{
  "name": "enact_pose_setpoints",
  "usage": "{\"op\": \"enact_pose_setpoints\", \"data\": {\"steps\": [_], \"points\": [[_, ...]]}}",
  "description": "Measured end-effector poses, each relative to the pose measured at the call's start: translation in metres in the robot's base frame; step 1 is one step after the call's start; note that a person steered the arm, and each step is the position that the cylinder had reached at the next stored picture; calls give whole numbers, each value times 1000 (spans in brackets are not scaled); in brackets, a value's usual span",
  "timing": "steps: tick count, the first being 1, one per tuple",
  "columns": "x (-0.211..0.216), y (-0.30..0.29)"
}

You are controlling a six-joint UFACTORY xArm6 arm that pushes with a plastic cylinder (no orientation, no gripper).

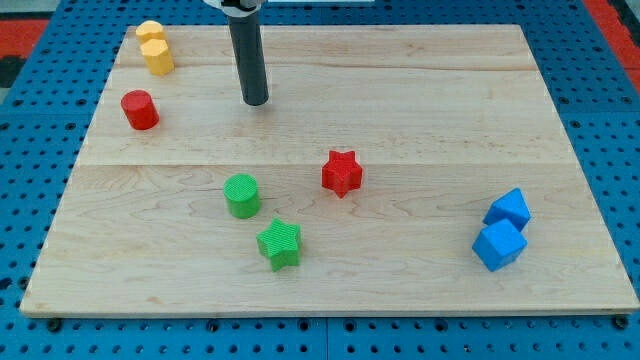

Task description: Push the green circle into the green star

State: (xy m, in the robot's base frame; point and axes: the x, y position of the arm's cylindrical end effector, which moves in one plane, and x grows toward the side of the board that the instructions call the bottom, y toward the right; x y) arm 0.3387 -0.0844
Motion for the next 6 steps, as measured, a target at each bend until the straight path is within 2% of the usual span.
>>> {"op": "enact_pose_setpoints", "data": {"steps": [1, 2, 3, 4, 5, 6], "points": [[55, -40], [83, -42], [138, -32], [145, 12], [145, 12], [169, 48]]}}
